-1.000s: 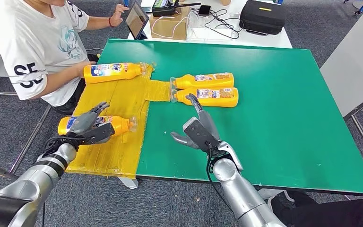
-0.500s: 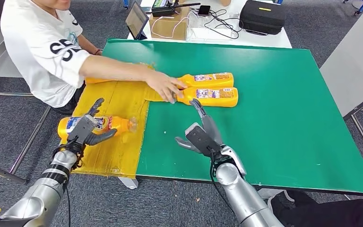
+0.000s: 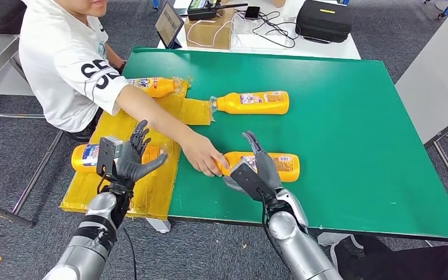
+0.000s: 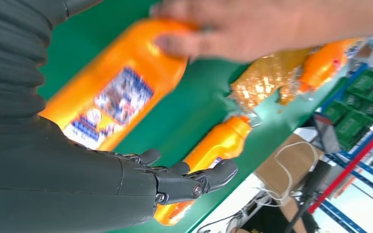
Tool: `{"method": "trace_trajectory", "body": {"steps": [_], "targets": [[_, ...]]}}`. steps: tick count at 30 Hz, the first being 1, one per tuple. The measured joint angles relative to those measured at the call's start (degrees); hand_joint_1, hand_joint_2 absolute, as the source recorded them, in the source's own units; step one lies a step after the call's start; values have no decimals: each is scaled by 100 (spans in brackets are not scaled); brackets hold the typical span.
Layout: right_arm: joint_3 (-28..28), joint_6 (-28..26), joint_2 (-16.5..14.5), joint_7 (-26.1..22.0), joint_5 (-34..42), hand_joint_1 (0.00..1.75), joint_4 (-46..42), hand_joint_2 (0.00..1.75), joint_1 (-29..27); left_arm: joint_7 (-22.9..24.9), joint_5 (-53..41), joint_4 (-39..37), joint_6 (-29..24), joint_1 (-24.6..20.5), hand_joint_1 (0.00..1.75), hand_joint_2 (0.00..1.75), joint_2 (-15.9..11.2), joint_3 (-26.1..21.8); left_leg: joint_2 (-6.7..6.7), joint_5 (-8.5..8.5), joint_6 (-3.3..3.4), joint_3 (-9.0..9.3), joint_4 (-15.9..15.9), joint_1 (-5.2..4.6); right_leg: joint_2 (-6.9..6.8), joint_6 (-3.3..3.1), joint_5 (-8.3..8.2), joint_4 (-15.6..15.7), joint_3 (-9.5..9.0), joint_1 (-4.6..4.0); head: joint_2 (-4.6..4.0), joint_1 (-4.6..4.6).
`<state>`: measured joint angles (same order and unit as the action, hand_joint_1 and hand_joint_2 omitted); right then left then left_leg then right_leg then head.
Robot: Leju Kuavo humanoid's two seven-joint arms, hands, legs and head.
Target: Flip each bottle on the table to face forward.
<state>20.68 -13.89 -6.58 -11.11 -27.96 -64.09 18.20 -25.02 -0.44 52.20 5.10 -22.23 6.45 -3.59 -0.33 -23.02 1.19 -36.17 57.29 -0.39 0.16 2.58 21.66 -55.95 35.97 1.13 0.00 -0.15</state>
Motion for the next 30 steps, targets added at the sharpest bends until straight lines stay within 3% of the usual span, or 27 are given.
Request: {"method": "trace_trajectory", "body": {"steps": [9, 30], "targets": [[-35, 51, 150, 318, -400, 0, -102, 175, -239, 149, 230, 263, -285, 131, 0, 175, 113, 625, 2, -1, 0, 0, -1, 0, 1, 0, 0, 0, 0, 0, 0, -1], [-36, 64, 591, 943, -1549, 0, 388, 175, 28, 226, 400, 331, -216, 150, 0, 175, 111, 732, 0, 0, 0, -3, 0, 0, 0, 1, -1, -1, -1, 0, 1, -1]]}}
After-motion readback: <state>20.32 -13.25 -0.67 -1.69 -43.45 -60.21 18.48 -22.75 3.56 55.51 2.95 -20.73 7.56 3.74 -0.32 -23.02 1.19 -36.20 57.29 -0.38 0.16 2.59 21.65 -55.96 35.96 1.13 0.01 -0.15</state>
